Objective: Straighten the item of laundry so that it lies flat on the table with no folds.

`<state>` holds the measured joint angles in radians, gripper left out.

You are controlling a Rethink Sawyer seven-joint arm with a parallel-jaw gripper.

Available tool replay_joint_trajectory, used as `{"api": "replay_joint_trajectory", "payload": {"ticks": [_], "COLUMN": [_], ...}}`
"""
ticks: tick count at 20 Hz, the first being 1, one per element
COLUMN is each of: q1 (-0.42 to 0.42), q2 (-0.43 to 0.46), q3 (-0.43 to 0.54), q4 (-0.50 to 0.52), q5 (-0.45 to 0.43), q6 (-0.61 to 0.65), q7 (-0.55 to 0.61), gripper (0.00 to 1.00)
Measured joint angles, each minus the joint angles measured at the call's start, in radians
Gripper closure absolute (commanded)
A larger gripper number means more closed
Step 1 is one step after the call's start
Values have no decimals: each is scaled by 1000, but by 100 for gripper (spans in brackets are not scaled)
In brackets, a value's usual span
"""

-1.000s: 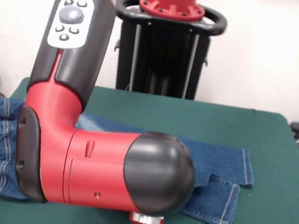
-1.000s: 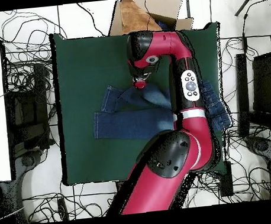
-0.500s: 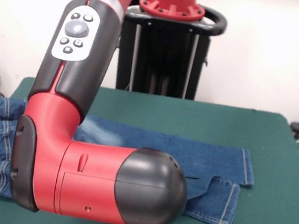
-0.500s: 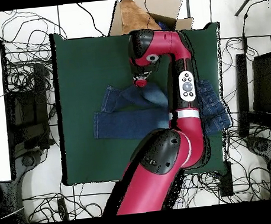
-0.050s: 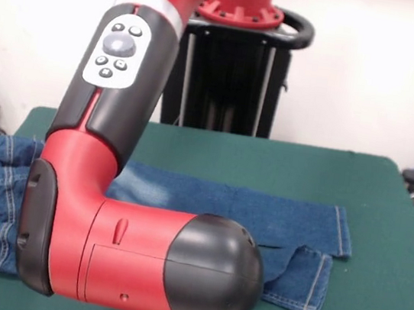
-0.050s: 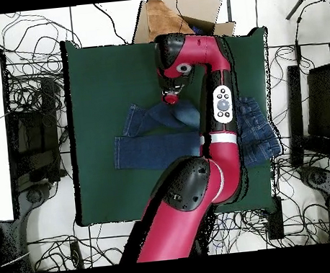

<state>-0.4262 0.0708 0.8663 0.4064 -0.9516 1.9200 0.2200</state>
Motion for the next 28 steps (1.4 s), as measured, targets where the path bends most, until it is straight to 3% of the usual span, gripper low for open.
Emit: {"api": "replay_joint_trajectory", "payload": {"ticks": [11,28], "q1": [8,7], "q2": [8,15], "q3": [56,114], "q4": [-78,-107], "q5": [-79,-135], "q6": [8,28], "q7": [0,0], "gripper": [100,100]}}
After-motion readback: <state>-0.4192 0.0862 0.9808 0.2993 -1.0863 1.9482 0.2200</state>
